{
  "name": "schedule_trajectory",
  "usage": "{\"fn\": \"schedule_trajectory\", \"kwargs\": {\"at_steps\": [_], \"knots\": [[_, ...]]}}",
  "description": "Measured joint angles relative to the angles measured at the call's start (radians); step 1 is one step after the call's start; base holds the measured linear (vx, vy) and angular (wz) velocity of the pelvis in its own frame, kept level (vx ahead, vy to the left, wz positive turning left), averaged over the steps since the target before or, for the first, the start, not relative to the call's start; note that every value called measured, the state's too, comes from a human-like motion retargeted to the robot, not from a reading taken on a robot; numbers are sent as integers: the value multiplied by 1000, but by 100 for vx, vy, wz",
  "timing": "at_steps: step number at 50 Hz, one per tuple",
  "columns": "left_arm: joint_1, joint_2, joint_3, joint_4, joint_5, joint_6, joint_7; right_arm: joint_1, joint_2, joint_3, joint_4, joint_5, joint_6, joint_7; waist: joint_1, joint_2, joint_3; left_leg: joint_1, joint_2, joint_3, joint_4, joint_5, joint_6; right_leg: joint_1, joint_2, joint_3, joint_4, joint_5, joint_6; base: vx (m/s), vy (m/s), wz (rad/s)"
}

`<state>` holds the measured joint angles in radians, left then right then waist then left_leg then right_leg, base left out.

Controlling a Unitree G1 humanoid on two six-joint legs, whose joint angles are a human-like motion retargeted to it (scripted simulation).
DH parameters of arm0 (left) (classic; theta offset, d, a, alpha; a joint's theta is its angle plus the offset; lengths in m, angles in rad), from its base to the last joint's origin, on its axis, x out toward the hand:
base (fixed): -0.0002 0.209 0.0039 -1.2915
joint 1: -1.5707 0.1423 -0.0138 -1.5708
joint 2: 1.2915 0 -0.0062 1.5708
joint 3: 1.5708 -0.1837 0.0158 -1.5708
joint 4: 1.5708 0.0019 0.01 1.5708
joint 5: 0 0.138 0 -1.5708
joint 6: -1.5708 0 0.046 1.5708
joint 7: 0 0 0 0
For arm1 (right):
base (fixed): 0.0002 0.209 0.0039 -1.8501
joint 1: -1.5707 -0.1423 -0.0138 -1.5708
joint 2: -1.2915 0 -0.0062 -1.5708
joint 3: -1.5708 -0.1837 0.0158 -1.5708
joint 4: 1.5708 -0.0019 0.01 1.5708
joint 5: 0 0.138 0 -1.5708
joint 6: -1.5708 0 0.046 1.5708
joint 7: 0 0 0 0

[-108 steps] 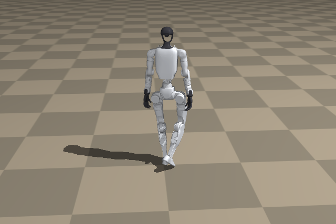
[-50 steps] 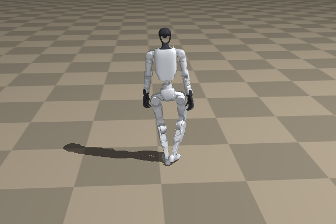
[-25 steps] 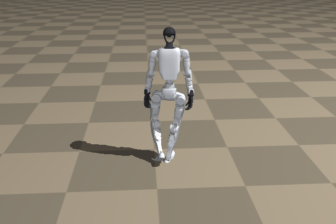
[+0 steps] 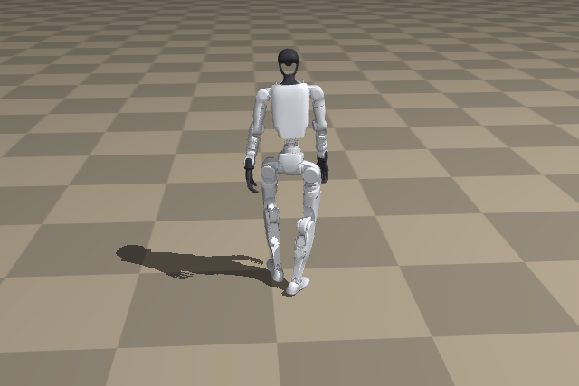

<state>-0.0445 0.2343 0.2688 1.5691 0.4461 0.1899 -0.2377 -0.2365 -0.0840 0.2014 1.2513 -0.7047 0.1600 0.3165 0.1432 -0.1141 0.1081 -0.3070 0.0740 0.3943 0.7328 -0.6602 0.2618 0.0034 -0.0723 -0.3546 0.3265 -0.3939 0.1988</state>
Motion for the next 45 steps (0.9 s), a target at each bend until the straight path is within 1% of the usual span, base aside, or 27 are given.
{"fn": "schedule_trajectory", "kwargs": {"at_steps": [3, 5, 7, 10, 14, 15, 16, 17, 18, 20, 22, 23, 25, 27, 29, 30, 31, 33, 35, 36, 37, 38, 40, 42, 43, 45], "knots": [[-23, -6, -42, -42, 27, -13, 24, 53, -19, -11, 26, -67, 13, -26, -23, 38, -13, 45, -8, -38, -89, 46, 0, -60, 0, 3, 171, 152, -11, 24, 17, 6], [-42, -13, -73, -73, 28, -28, 57, 84, -28, -27, 60, -72, 29, -68, -38, 65, -15, 80, -7, -54, -149, 77, 0, -98, 18, 8, 292, 213, -29, 22, 12, 7], [-58, -21, -97, -109, 23, -43, 84, 111, -31, -53, 114, -49, 45, -114, -58, 90, -19, 106, -11, -84, -201, 111, 0, -129, 32, -19, 386, 172, -43, 22, 11, 21], [-82, -33, -124, -161, 13, -66, 99, 143, -34, -117, 206, -1, 74, -158, -96, 108, -28, 131, -30, -119, -271, 176, 0, -177, 45, -48, 425, 112, -47, 20, 7, 34], [-104, -51, -150, -220, 1, -89, 94, 171, -46, -192, 317, 98, 106, -144, -121, 106, -20, 196, -71, -112, -376, 262, 0, -195, 69, -59, 268, 70, -127, 20, 5, 9], [-107, -54, -159, -232, -4, -94, 92, 175, -51, -207, 344, 125, 110, -132, -126, 101, -16, 217, -83, -104, -404, 283, 0, -196, 72, -58, 218, 68, -153, 23, 3, -4], [-107, -56, -168, -240, -6, -103, 87, 183, -56, -219, 362, 147, 114, -116, -125, 95, -12, 236, -97, -96, -424, 302, 0, -193, 85, -29, 163, 90, -176, 23, 3, -9], [-108, -57, -175, -246, -8, -113, 82, 190, -61, -230, 379, 167, 117, -101, -125, 87, -7, 255, -113, -89, -444, 321, 0, -190, 95, -2, 110, 123, -198, 21, 3, -12], [-108, -57, -182, -248, -10, -127, 76, 195, -65, -241, 392, 182, 120, -84, -125, 77, -2, 273, -131, -87, -464, 341, 0, -183, 97, 24, 61, 178, -220, 21, 1, -2], [-107, -57, -186, -239, -26, -154, 56, 209, -72, -259, 408, 199, 124, -57, -129, 49, 7, 311, -169, -80, -494, 374, 0, -155, 85, 42, -34, 382, -260, 27, -4, 6], [-104, -60, -163, -210, -63, -156, 32, 222, -71, -267, 414, 201, 125, -49, -120, 31, 5, 338, -182, -56, -501, 406, 0, -113, 82, 48, -80, 437, -265, 32, -10, 0], [-100, -64, -143, -195, -82, -142, 26, 229, -68, -270, 415, 200, 124, -54, -118, 19, 3, 345, -186, -47, -493, 426, 0, -96, 78, 40, -99, 456, -268, 31, -13, 16], [-91, -75, -99, -169, -121, -112, 37, 233, -61, -276, 416, 194, 123, -69, -115, -6, 4, 355, -182, -8, -452, 470, 0, -69, 70, 80, -131, 497, -266, 30, -15, 26], [-77, -80, -66, -146, -158, -101, 61, 228, -56, -294, 407, 180, 125, -79, -100, -28, 15, 338, -151, 26, -344, 523, 0, -34, 51, 71, -148, 499, -277, 35, -26, 8], [-64, -78, -44, -120, -175, -105, 78, 217, -50, -311, 394, 181, 120, -75, -91, -44, 22, 279, -111, 25, -180, 592, 0, -3, 41, 42, -163, 506, -300, 33, -29, 17], [-56, -74, -36, -105, -173, -109, 85, 213, -47, -315, 388, 189, 113, -66, -90, -46, 23, 240, -92, 7, -94, 631, 0, 9, 40, 28, -170, 520, -314, 33, -17, 19], [-46, -69, -32, -86, -166, -108, 100, 209, -46, -313, 383, 201, 106, -51, -76, -43, 19, 212, -85, 10, -45, 643, 0, 12, 46, 38, -172, 542, -329, 35, -7, 10], [-28, -61, -28, -46, -146, -96, 144, 199, -41, -308, 373, 223, 100, -27, -63, -34, 5, 171, -57, 15, 1, 636, 0, 16, 53, 40, -163, 565, -345, 30, 12, 17], [-2, -56, -23, -9, -118, -71, 198, 184, -32, -302, 362, 236, 108, -23, -44, -16, -5, 154, -65, 40, -69, 640, 0, 19, 63, 68, -151, 579, -331, 16, 41, 39], [9, -63, -26, 6, -107, -62, 214, 175, -31, -301, 352, 239, 115, -32, -57, -3, -17, 144, -110, 25, -171, 673, 0, 14, 46, 38, -145, 584, -312, 15, 55, 83], [21, -68, -28, 20, -97, -53, 223, 165, -30, -299, 340, 240, 121, -41, -68, 13, -27, 139, -141, 6, -269, 704, -16, 11, 39, 9, -134, 583, -297, 21, 45, 96], [32, -71, -29, 32, -89, -47, 217, 152, -28, -294, 324, 237, 126, -49, -76, 35, -34, 143, -144, -21, -357, 731, -64, 15, 51, -20, -113, 569, -294, 29, 23, 58], [51, -75, -19, 46, -70, -36, 174, 125, -19, -288, 279, 232, 135, -58, -85, 88, -38, 156, -114, -63, -500, 767, -184, 11, 110, 7, -60, 541, -286, 35, 5, 17], [72, -84, -4, 44, -48, -29, 114, 103, -7, -285, 226, 243, 129, -70, -88, 136, -39, 158, -76, -99, -572, 771, -281, 22, 161, 6, -16, 504, -274, 43, 5, -4], [82, -90, 1, 42, -40, -27, 82, 94, -1, -279, 199, 256, 121, -73, -86, 155, -41, 155, -61, -119, -588, 768, -303, 30, 173, -7, 9, 483, -264, 40, 6, -16], [97, -99, 7, 36, -27, -25, 34, 79, 14, -267, 145, 280, 97, -71, -84, 183, -46, 145, -38, -161, -594, 760, -315, 25, 188, -14, 79, 445, -240, 41, 7, -30]]}}
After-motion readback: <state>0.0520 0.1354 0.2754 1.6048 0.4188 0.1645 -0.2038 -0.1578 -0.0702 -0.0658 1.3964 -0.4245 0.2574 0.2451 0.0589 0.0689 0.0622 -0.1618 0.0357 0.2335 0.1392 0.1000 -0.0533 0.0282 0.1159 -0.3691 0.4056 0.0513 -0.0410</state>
